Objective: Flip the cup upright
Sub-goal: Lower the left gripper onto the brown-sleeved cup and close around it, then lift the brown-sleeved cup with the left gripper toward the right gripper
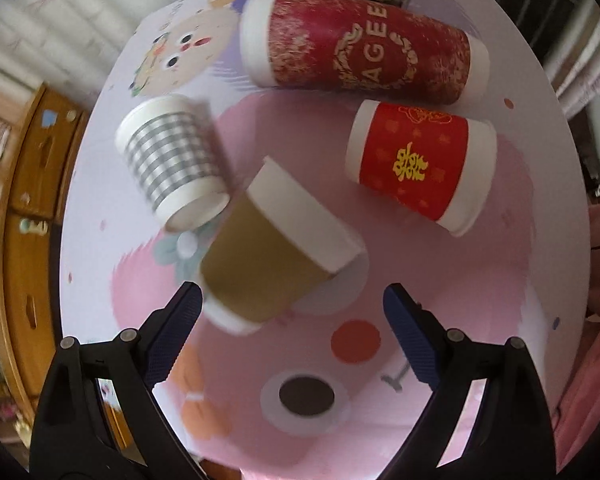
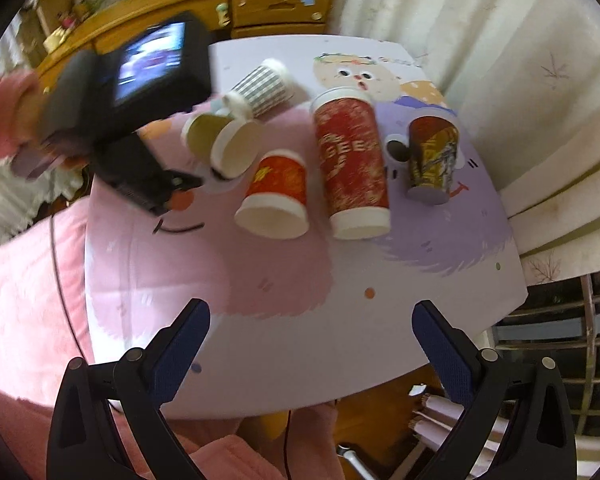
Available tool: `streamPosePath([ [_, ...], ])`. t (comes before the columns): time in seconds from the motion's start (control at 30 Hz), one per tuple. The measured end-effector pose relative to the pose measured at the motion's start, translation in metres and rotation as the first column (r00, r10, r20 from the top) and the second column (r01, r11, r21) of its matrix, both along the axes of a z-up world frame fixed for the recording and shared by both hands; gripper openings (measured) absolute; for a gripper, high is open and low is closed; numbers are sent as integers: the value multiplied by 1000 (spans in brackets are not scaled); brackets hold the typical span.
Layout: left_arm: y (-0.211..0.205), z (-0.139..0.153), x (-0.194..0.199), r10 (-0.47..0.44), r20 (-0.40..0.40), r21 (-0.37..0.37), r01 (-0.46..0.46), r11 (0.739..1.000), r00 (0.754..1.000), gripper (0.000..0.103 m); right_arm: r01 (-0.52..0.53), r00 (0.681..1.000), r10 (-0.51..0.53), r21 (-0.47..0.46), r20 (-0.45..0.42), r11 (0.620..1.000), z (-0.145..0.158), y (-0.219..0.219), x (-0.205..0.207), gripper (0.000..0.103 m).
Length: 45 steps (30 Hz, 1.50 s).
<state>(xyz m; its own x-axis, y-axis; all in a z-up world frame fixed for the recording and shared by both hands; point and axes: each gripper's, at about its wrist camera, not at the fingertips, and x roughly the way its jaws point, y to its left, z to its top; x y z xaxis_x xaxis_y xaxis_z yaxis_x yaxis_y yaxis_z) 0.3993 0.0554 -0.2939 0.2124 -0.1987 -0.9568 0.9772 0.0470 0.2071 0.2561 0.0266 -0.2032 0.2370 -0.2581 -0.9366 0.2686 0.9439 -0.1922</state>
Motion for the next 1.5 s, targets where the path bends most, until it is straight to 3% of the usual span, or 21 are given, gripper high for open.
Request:
streamPosePath([
  [0.2,-18,-16,2,-11,52,-40,13,999,999,91,-5,1000,4,-14,-31,1000,-5,15,-7,103],
  [0.37,-32,-29,13,7,-9,-6,-7,1000,1000,90,56,998,-56,-11,-35,998,-4,6,-13,103],
  [0.47,-34,-33,14,14,-27,-19,-15,1000,1000,80,87,996,-87,-8,-35,996,-2,-2,-17,103],
  [0.53,-32,-32,14,13,-31,-22,-13,1000,999,59,101,994,-101,-7,-38,995,-1,-5,-20,103],
  [0.6,-29,-32,13,13,-30,-24,-14,1000,999,53,113,993,-113,-6,-41,994,-1,-10,-22,103],
  [0.93,-6,-11,-7,-3,71,-104,11,994,997,52,162,987,-162,15,-23,987,6,-34,-23,103],
  [1.2,12,16,-25,159,79,-124,-149,981,984,52,213,976,-214,43,37,976,21,-63,-28,103],
  [1.3,17,32,-26,252,55,-128,-244,961,966,52,216,973,-221,80,59,973,24,-84,-29,103],
  [1.4,18,49,-34,373,10,-150,-367,918,928,52,212,974,-220,118,61,970,22,-109,-26,103],
  [1.5,16,66,-49,522,-53,-180,-523,833,851,52,202,974,-218,192,68,961,20,-136,-26,103],
])
